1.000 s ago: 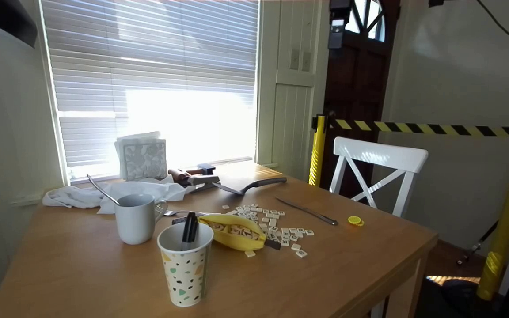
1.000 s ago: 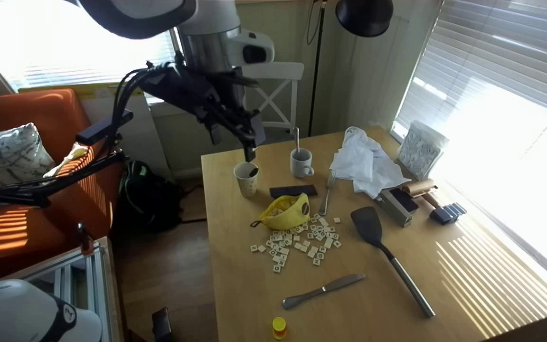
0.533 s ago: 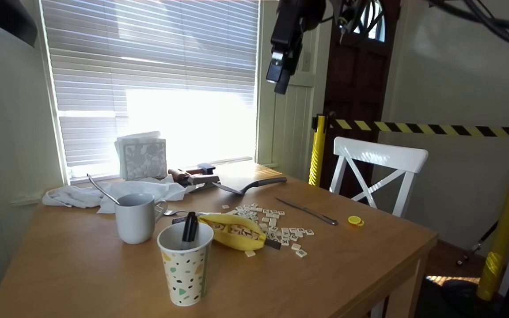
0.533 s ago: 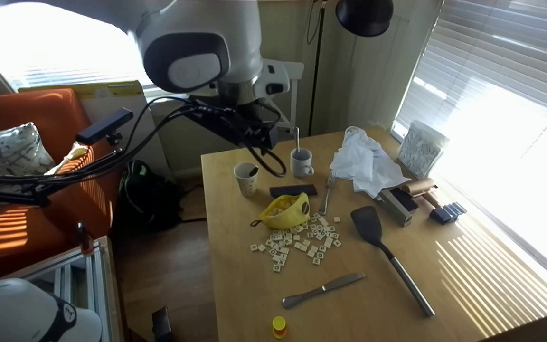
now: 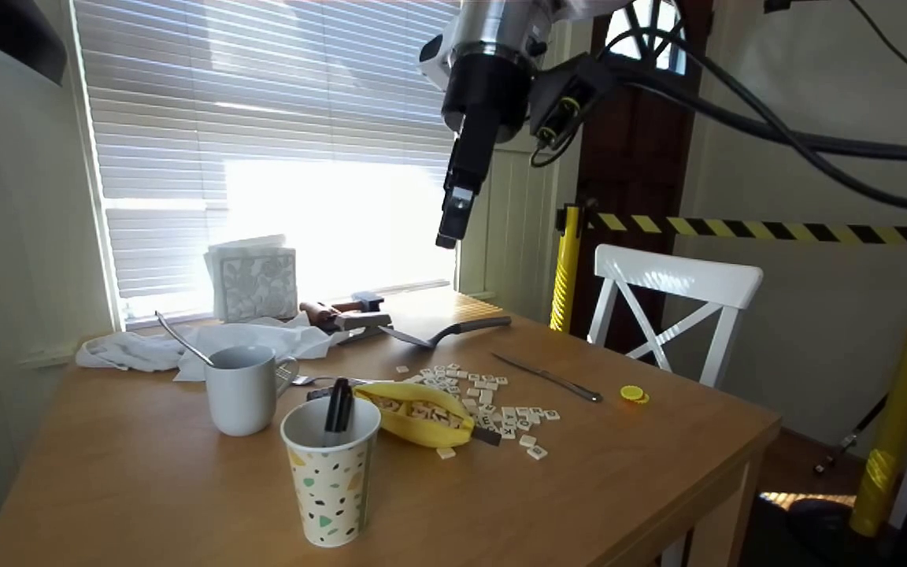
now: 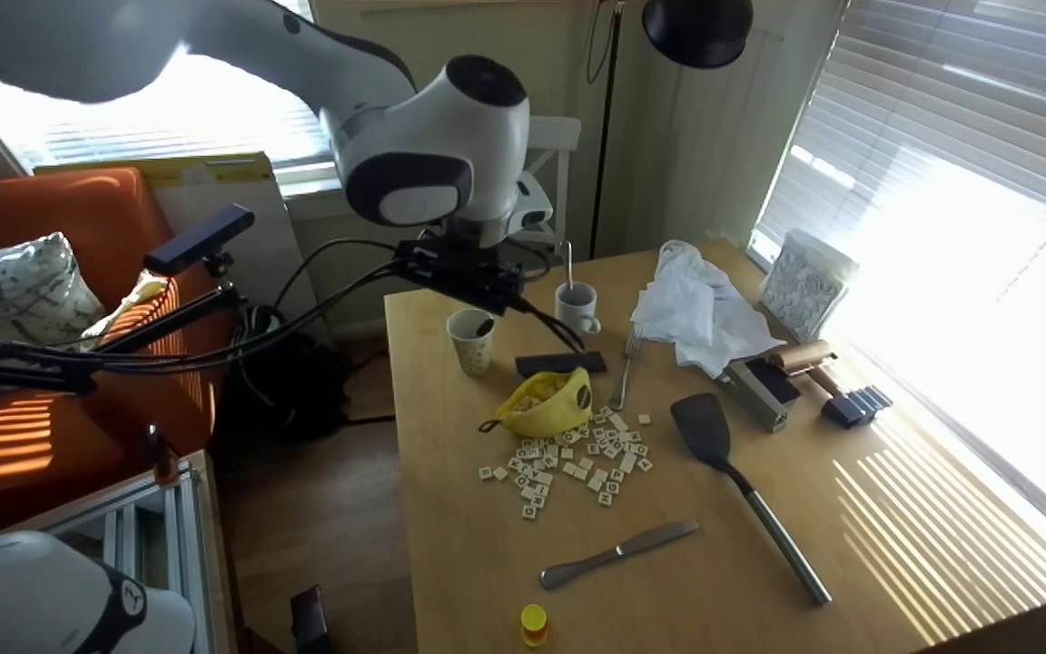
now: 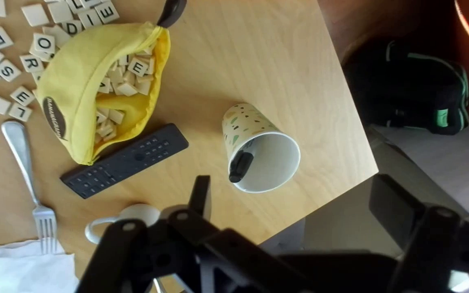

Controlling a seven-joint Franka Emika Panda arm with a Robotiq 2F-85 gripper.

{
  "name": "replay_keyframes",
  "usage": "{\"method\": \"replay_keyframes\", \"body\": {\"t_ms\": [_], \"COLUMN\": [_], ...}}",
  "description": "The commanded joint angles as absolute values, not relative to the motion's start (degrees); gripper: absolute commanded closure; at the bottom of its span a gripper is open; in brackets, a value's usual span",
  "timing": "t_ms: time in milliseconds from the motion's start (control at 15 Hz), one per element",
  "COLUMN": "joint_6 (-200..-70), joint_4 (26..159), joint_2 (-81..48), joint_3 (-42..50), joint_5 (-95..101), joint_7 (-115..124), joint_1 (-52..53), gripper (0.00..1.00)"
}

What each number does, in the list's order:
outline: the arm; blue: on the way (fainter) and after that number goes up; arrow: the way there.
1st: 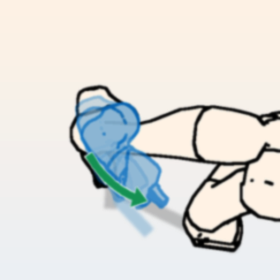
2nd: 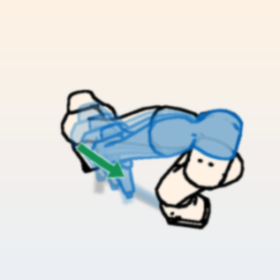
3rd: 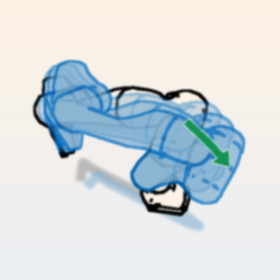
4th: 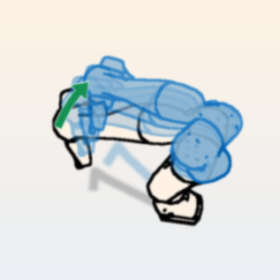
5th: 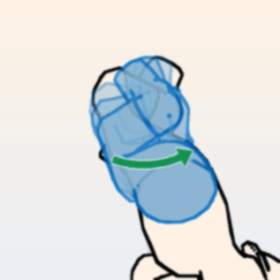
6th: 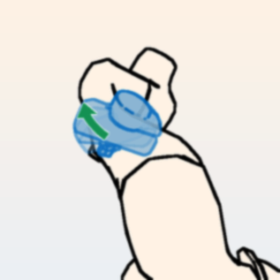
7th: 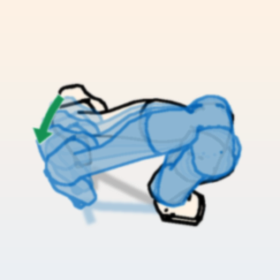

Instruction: Remove the marker from the cup

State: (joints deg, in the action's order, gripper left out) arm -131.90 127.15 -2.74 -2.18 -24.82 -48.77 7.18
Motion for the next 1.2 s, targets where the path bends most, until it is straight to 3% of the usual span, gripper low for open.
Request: {"method": "replay_keyframes", "body": {"t_ms": [0,400,1133], "joint_6": [-131.75,-131.37,-141.55], "joint_4": [126.36,124.92,117.14], "joint_2": [-3.75,-5.16,-17.88], "joint_3": [-3.79,-3.97,-10.31], "joint_5": [-25.41,-25.87,-28.71], "joint_7": [-49.93,-51.22,-79.67], "joint_1": [5.68,5.28,1.48], "gripper": [0.0,0.0,0.0]}}
